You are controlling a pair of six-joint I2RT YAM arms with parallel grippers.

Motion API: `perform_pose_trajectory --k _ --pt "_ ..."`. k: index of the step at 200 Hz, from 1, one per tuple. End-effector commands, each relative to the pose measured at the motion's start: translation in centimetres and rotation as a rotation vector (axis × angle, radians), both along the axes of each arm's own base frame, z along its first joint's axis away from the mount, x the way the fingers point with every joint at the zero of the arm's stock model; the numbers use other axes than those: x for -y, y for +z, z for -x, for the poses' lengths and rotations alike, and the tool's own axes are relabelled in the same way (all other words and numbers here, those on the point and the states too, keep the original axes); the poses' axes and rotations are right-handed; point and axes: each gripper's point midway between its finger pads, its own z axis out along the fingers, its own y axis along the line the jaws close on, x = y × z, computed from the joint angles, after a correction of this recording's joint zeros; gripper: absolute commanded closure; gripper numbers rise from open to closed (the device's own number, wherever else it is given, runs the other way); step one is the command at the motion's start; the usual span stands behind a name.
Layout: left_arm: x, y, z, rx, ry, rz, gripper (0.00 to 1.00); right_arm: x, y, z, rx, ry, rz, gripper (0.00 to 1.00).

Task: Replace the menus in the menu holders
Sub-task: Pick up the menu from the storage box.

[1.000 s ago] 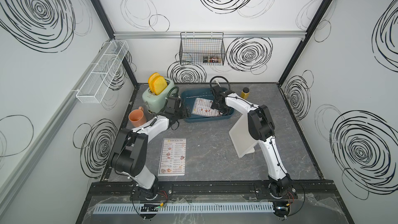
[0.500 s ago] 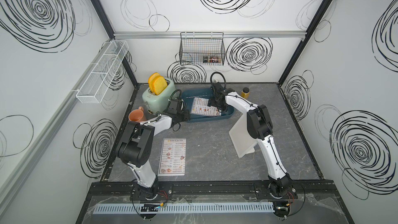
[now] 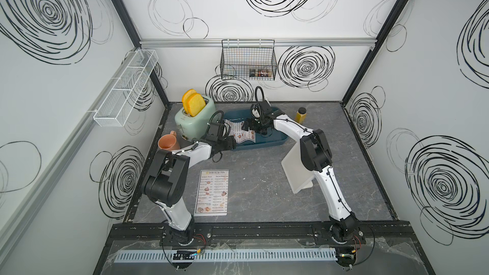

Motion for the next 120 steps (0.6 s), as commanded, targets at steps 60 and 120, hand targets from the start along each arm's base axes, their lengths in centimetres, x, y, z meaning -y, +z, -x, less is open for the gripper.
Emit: perform_pose_trajectory --k 60,120 --pt "-4.3 6.5 -0.7 0.122 0.186 0.122 0.00 -1.3 -5.6 3.4 -0.168 0.109 -0.010 0.12" --pt "-4.6 7.1 -1.2 0.131 0.195 0.117 0.02 -0.8 -3.0 2.4 -0.142 0.092 -0.047 0.34"
